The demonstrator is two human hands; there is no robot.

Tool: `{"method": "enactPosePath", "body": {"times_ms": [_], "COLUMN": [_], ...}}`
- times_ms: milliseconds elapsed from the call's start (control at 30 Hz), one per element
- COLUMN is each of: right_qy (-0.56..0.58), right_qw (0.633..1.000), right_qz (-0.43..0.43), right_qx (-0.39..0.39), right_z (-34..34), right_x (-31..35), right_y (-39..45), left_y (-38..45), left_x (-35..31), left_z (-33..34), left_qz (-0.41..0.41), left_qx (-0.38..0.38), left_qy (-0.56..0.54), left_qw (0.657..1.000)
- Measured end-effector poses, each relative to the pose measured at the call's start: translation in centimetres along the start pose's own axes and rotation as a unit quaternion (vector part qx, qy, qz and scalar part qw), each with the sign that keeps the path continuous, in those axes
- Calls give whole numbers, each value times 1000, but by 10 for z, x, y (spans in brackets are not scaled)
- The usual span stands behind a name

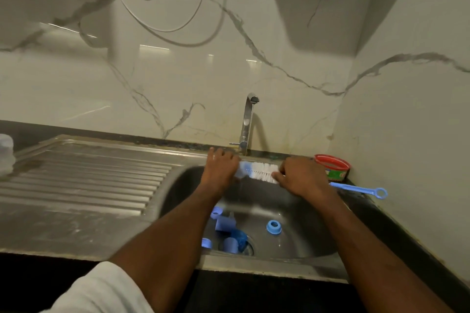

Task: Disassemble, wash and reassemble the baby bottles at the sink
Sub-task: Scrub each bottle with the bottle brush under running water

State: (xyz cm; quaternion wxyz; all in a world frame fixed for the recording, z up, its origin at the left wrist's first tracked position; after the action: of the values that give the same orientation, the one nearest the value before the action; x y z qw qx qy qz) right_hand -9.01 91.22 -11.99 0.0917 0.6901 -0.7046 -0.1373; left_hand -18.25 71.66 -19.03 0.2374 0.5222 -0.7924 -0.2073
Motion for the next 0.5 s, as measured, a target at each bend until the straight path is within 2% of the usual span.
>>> {"method": "enactPosePath", "body": {"times_ms": [67, 100, 200, 233, 333, 367, 467, 500], "right_qy": [-7, 4, 47, 35, -17, -11, 13, 5], "right_qw": [1000, 1000, 998, 999, 1000, 1000, 1000, 1000], "right_qz": [-5, -3, -1, -6, -18, -19, -19, -26], "right_qx": [8, 19, 30, 26, 12, 11, 7, 2], "right_z": [9, 9, -4, -4, 5, 6, 0, 0], "right_x": [5, 3, -12, -13, -3, -4, -12, -12], "right_y": [-1, -1, 1, 2, 0, -1, 0, 1], "left_y": [-1, -2, -3, -2, -1, -2, -5, -7], "left_x": [-12, -12, 6, 5, -12, -11, 11, 13], "left_z": [-5, -6, -5, -3, -5, -7, 0, 4], "left_qz": [103, 97, -51, -41, 114, 105, -25, -25], "left_qx": [1, -3, 8, 8, 2, 6, 28, 38], "left_qy": [30, 42, 25, 17, 42, 38, 18, 19], "left_qw": [994, 994, 998, 999, 993, 994, 999, 999]}}
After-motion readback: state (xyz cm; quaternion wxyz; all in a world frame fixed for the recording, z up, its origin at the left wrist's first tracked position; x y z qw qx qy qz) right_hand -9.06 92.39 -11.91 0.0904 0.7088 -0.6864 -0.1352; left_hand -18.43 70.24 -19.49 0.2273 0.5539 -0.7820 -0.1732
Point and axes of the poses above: each hand's wrist, its own y-axis towards the middle knuckle, its own z-axis out of the palm, x = y × z, the point moved 1 cm from there along y, towards the middle knuckle, and after that the axes turned 4 degrees about z, right-handed, at the moved point
